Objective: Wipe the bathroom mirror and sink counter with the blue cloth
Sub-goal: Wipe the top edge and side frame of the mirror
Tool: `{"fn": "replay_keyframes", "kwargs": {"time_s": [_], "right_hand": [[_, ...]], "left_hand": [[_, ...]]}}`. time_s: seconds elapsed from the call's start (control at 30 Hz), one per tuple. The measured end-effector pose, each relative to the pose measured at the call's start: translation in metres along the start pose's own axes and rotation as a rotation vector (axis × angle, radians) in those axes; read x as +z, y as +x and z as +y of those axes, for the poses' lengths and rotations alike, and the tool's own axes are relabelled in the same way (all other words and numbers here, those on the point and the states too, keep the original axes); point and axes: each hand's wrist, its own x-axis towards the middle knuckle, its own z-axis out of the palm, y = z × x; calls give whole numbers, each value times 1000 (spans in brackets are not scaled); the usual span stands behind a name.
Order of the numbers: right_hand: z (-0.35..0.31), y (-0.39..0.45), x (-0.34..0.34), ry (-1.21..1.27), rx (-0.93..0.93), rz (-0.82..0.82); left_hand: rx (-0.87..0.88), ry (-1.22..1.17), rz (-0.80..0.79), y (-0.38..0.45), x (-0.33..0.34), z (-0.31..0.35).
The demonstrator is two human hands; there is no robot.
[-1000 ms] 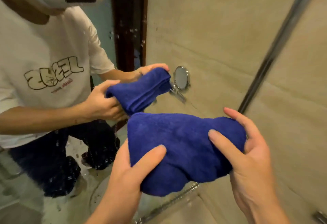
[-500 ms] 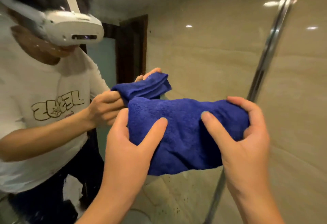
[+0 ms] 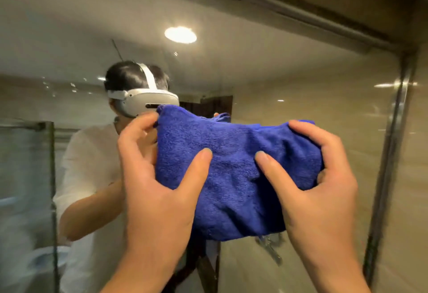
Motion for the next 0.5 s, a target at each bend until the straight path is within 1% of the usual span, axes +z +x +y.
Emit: {"fn": "replay_keyframes", "kwargs": {"time_s": [0.17,0.37,0.5], "right_hand": [[-39,25,43,182,-47,-33],[-93,55,101,330,-146,-80],[-130,63,136,394,-247,-140]], "left_hand": [[235,243,71,45,-34,33],[361,352,183,102,-84,74],[430,428,252,135,-119,97]]}}
